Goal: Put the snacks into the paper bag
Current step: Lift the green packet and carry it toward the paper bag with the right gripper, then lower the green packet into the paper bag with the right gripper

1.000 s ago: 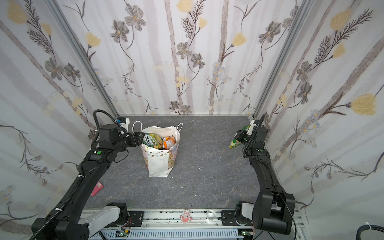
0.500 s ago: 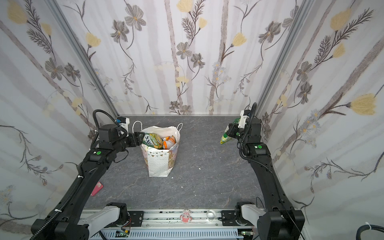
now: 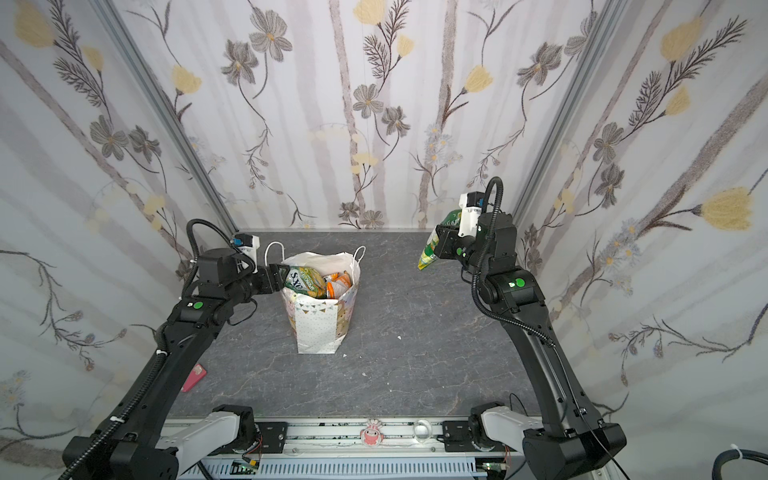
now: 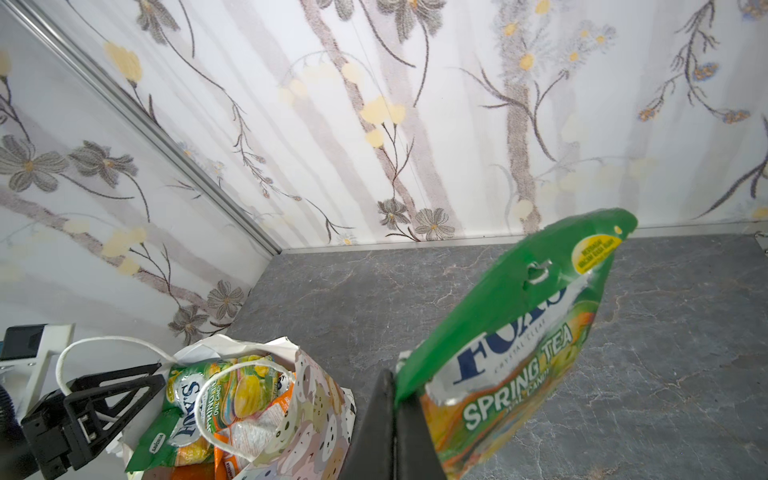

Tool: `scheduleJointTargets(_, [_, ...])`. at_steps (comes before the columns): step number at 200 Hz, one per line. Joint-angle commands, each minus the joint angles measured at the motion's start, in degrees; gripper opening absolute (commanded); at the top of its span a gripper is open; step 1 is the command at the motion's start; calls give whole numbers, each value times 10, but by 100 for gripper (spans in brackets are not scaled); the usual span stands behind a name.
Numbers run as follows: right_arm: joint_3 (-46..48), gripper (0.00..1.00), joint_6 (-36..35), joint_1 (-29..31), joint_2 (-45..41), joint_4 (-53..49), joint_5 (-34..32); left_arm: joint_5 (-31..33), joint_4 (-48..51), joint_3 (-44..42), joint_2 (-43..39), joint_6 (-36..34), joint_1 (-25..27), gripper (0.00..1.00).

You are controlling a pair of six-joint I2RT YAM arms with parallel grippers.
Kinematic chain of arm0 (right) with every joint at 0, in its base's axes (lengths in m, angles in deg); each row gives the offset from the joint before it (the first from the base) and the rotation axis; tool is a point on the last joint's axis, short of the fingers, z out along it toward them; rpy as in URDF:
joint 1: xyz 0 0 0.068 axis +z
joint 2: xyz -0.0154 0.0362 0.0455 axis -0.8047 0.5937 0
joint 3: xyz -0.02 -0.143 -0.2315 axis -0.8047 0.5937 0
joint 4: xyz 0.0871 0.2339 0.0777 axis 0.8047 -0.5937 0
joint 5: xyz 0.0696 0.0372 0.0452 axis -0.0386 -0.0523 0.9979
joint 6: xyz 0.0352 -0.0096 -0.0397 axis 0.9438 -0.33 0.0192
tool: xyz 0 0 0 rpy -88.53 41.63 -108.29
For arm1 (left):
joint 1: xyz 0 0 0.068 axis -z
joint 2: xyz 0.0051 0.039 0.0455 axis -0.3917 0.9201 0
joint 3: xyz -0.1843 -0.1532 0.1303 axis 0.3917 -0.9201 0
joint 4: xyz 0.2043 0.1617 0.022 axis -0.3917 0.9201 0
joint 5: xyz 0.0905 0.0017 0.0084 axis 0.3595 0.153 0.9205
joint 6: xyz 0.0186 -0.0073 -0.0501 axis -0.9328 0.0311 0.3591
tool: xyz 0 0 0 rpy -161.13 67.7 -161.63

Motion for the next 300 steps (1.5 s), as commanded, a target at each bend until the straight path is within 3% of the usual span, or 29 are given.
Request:
scheduleJointTargets(1, [-40, 0, -27, 29, 9, -5, -59, -9, -9, 5, 1, 3, 0, 73])
scheduleJointTargets(70, [-202, 0, -44, 118, 77, -44, -76, -13, -9, 5, 2, 3, 0, 73])
scheduleJointTargets(116, [-271, 0, -53, 168, 116, -38, -39, -19, -10, 5, 3, 5, 1, 73])
scheduleJointTargets(236, [-364, 0, -106, 337, 203, -67, -77, -9, -7, 4, 4, 2, 1, 73])
scheduleJointTargets(300, [-417, 0, -127, 359, 294, -113, -69, -1, -5, 5, 5, -1, 0, 73])
